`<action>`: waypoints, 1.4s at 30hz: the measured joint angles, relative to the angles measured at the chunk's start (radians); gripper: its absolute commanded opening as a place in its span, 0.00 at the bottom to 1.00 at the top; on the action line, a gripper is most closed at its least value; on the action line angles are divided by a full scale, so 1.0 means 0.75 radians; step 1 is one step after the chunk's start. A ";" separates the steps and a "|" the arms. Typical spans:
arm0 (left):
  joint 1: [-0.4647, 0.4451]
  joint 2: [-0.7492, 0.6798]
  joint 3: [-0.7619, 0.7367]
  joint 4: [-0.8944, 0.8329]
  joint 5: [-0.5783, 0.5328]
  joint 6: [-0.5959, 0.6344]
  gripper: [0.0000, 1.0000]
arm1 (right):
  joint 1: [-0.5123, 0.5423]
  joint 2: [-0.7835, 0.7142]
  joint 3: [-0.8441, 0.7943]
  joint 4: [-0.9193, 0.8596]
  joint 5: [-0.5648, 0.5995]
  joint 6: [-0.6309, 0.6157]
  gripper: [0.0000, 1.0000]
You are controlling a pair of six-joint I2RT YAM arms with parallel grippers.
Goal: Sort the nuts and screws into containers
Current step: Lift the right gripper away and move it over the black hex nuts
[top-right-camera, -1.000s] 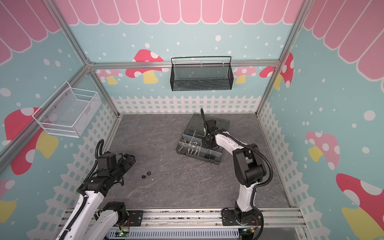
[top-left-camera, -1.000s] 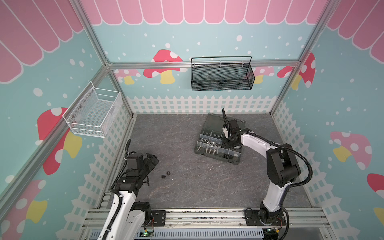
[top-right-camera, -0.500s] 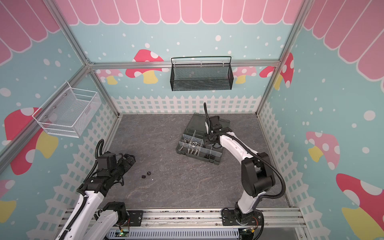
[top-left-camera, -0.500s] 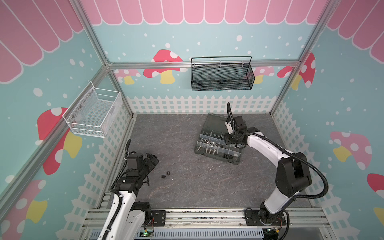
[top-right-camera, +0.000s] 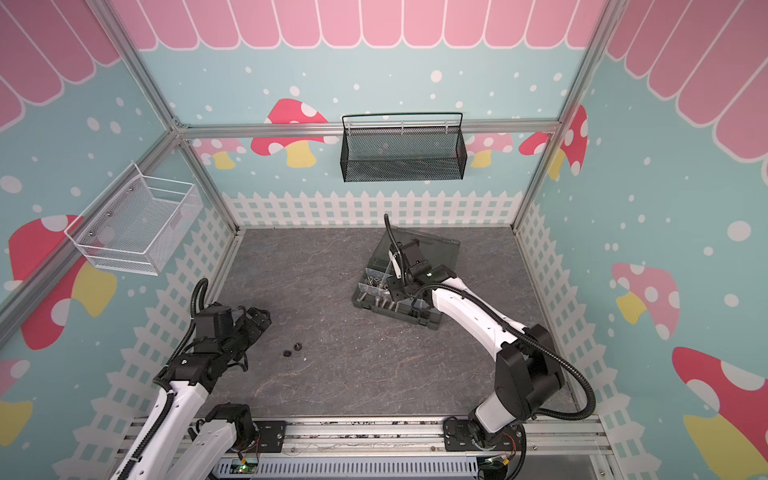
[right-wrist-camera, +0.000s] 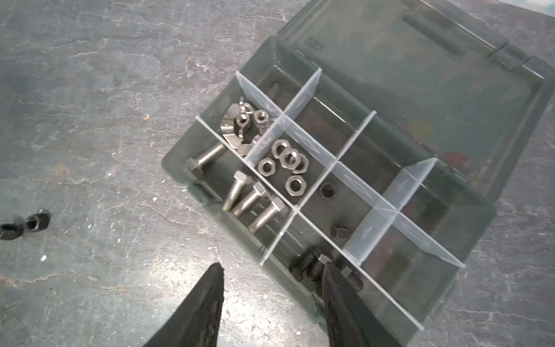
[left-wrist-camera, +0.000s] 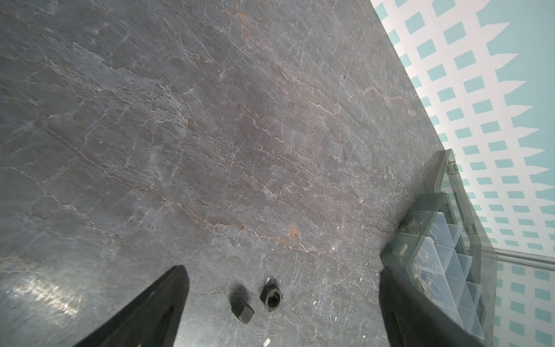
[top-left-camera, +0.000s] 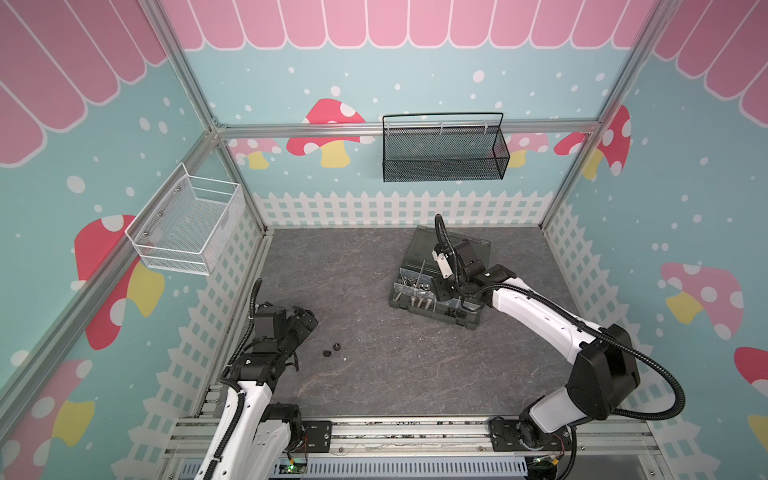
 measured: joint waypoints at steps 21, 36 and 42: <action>0.003 -0.018 0.042 -0.122 -0.077 0.062 1.00 | 0.496 0.284 0.128 -0.013 0.037 0.135 0.57; 0.008 -0.082 0.043 -0.226 -0.164 0.069 1.00 | 0.644 0.684 0.461 -0.033 -0.019 0.124 0.54; 0.008 -0.081 0.043 -0.234 -0.186 0.065 1.00 | 0.699 0.844 0.638 -0.042 -0.049 0.108 0.52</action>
